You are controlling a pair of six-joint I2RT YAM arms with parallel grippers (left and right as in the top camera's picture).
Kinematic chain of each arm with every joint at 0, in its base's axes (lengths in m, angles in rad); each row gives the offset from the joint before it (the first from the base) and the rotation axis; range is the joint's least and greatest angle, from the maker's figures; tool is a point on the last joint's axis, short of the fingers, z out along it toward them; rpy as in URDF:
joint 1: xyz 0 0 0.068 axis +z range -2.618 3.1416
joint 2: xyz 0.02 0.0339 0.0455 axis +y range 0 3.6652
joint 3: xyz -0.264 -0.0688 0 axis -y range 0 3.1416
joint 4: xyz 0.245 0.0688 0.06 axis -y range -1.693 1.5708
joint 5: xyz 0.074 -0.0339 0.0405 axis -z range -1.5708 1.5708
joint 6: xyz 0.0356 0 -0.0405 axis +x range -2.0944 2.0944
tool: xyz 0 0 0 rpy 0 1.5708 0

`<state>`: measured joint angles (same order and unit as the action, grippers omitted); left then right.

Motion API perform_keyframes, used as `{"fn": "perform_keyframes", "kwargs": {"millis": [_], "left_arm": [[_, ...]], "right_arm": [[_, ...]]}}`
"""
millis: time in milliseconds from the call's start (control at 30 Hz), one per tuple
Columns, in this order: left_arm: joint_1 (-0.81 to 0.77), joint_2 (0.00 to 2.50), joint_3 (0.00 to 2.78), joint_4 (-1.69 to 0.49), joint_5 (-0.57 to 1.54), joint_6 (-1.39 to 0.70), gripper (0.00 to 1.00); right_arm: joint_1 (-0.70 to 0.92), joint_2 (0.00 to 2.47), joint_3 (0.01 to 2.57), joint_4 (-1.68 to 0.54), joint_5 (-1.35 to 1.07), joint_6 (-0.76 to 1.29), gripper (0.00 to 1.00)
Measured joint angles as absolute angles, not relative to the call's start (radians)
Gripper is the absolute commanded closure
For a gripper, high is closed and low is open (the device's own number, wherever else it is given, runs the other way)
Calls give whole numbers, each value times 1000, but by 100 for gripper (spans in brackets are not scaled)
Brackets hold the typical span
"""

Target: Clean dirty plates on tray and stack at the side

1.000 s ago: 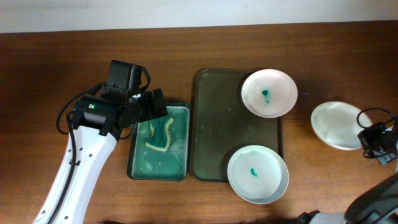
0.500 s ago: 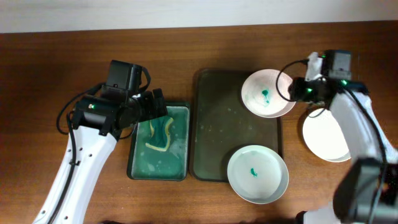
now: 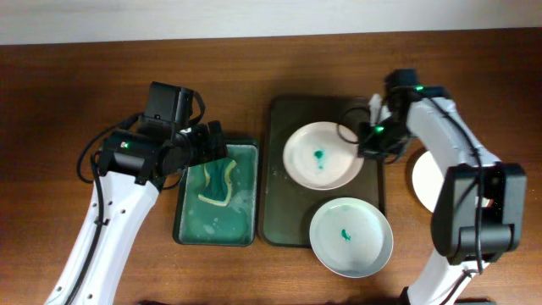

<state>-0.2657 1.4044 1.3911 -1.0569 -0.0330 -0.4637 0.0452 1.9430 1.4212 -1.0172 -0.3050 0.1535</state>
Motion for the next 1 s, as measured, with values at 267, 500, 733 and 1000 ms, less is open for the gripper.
{"fn": "perform_keyframes", "kwargs": {"millis": [267, 500, 733, 1000], "left_arm": [[-266, 1404, 1391, -1057, -33, -464, 1], [-266, 1477, 1323, -1004, -42, -384, 46], [-305, 1927, 1206, -799, -17, -285, 100], [-310, 1922, 1369, -925, 2, -276, 27]], "right_arm": [[96, 1911, 1317, -896, -161, 286, 70], [88, 1719, 1327, -977, -276, 98, 66], [88, 1719, 1328, -980, -279, 94, 64], [88, 1719, 1329, -980, -279, 93, 64]]}}
